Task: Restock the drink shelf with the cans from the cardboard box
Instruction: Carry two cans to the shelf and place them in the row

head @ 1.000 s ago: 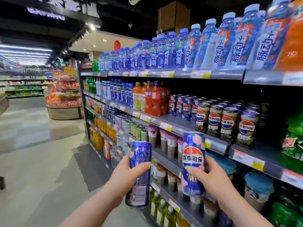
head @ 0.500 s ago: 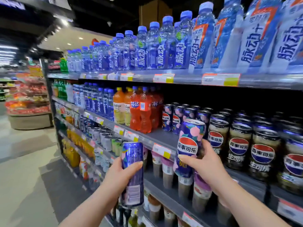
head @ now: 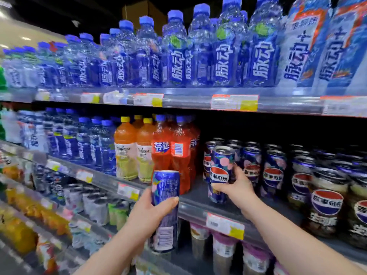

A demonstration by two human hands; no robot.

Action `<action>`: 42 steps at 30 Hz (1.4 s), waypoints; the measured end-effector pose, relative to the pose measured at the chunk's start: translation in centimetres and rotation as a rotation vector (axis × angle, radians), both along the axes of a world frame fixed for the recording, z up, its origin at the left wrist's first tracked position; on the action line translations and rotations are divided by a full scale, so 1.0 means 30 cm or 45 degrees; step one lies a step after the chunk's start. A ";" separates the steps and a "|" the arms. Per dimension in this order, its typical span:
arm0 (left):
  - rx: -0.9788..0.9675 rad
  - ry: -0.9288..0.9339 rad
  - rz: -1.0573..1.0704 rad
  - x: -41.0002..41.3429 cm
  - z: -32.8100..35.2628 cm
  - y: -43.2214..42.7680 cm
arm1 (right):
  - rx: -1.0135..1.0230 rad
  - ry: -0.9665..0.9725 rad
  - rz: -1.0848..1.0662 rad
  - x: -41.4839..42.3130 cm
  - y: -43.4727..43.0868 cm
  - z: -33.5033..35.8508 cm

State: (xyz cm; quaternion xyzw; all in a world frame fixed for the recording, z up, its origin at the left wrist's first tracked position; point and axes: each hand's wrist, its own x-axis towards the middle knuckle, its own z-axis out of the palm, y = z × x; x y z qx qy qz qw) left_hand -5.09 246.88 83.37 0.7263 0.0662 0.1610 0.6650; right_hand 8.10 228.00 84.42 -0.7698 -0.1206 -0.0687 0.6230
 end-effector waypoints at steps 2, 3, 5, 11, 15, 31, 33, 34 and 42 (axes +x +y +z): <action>-0.025 0.013 -0.042 0.041 -0.004 0.038 | -0.074 0.019 -0.067 0.033 0.046 -0.016; -0.030 0.020 -0.055 0.058 -0.008 0.050 | -0.101 0.031 -0.085 0.046 0.066 -0.022; -0.031 0.020 -0.072 0.089 -0.016 0.070 | -0.119 0.040 -0.079 0.067 0.100 -0.030; -0.044 0.020 -0.123 0.158 -0.028 0.112 | -0.046 0.070 -0.041 0.125 0.142 -0.055; -0.020 0.025 -0.167 0.195 -0.021 0.117 | -0.077 0.083 -0.008 0.136 0.139 -0.053; 0.058 -0.185 -0.609 0.389 0.096 -0.229 | -0.342 0.066 -0.379 0.033 -0.174 0.045; 0.084 -0.195 -0.641 0.420 0.097 -0.295 | -0.336 0.077 -0.427 0.016 -0.230 0.038; 0.102 -0.208 -0.644 0.432 0.096 -0.321 | -0.339 0.087 -0.431 0.007 -0.250 0.035; 0.183 -0.154 -0.553 0.514 0.020 -0.423 | -0.507 0.146 -0.340 -0.010 -0.292 -0.019</action>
